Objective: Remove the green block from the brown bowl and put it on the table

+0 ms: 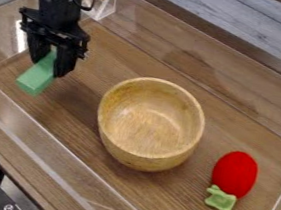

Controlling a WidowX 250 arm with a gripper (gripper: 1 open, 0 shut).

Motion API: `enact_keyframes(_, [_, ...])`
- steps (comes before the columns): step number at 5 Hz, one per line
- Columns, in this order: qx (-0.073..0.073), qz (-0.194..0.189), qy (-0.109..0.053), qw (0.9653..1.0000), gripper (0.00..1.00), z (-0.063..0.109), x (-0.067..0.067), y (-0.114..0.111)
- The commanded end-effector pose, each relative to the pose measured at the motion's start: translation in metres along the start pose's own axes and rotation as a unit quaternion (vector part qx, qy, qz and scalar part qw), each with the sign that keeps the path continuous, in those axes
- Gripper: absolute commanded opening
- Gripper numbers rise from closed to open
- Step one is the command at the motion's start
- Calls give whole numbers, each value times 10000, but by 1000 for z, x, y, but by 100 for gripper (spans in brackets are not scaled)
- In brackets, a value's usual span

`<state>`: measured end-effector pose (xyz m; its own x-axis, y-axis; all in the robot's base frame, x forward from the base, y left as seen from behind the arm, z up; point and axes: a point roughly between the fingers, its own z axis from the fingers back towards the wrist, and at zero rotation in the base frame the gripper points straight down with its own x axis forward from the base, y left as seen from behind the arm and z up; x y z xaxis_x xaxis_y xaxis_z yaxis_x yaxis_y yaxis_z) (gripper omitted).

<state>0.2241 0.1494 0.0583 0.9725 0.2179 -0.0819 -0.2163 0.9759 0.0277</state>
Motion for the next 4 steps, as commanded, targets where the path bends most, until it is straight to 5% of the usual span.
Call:
enact_keyframes(1, [91,26,-232,9997,0,11,9,9])
enact_keyframes(4, [62,-24,-150,9999,0,8,12,15])
